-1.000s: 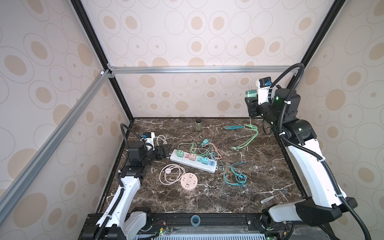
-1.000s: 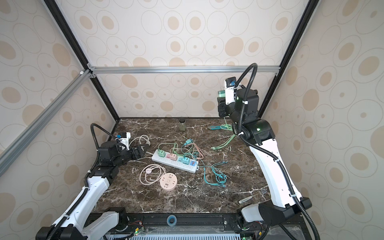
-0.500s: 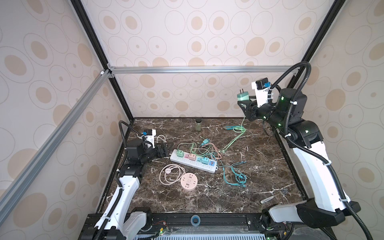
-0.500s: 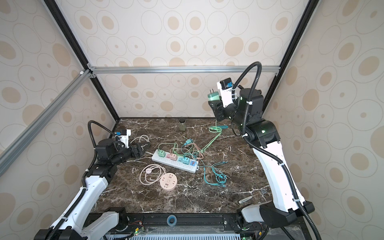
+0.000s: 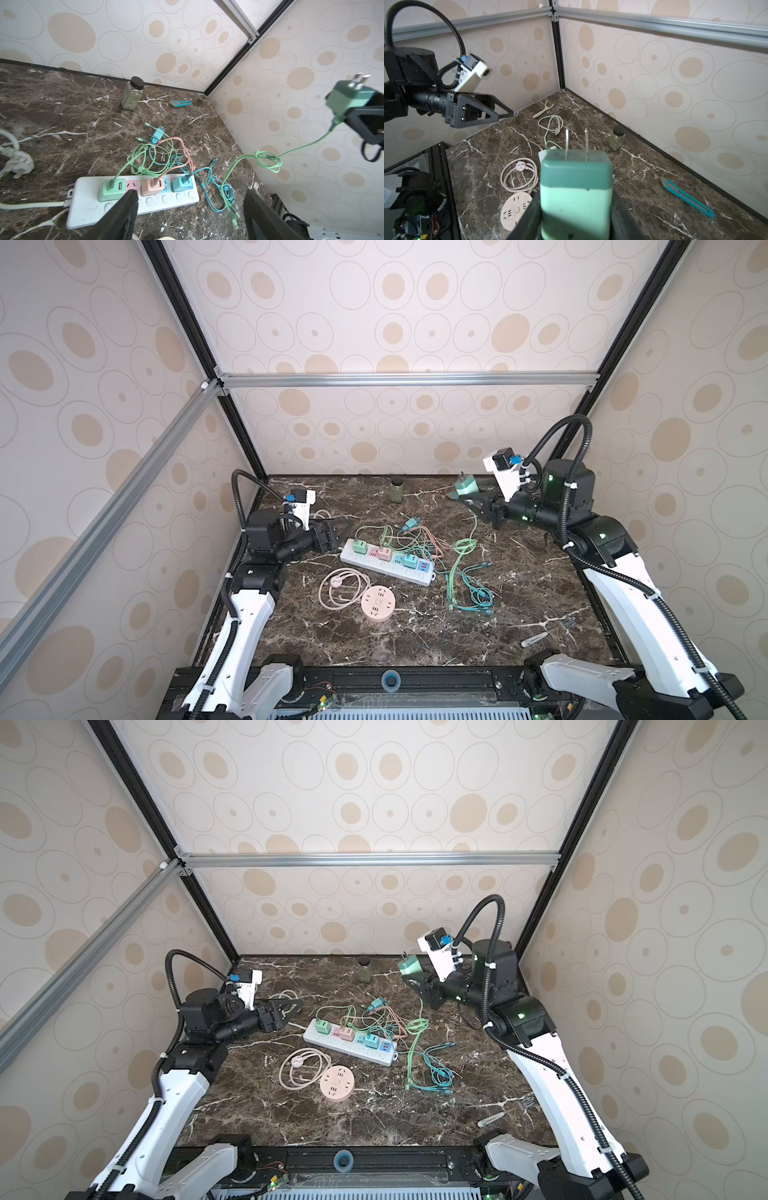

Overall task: Insert the plug
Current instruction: 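Carry the green charger toward the left gripper while the left gripper reaches in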

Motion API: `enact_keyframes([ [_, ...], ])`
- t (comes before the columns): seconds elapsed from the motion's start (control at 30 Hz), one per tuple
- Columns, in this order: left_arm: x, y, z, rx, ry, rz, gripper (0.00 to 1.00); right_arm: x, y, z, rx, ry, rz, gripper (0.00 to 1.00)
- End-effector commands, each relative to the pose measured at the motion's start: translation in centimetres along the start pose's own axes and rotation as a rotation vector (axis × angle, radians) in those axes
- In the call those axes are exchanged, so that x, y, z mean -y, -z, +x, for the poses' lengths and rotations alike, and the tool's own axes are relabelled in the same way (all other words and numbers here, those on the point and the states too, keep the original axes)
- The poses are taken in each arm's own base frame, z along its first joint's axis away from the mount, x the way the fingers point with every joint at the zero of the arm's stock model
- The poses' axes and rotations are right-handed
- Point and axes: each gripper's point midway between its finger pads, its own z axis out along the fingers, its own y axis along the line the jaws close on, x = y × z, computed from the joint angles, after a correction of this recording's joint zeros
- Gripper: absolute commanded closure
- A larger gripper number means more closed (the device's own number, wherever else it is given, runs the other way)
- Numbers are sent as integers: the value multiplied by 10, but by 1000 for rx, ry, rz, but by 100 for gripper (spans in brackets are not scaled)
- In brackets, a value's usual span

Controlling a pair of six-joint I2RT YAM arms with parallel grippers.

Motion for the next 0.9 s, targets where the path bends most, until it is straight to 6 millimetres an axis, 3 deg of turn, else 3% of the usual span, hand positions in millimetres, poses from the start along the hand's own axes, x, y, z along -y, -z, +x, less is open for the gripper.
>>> enact_keyframes([
  [0.0,39,11,-9,-14,-30,118,19,-16,3,-2,53,58,-61,77],
  [0.33,97,22,-4,-75,-54,280,16,-39,-24,40,-74,177,-91,79],
  [0.6,121,-1,17,-169,-53,343,17,-70,-50,61,-128,251,-165,80],
  [0.87,136,-10,32,-237,-60,411,19,-75,-74,83,-212,334,-146,80],
])
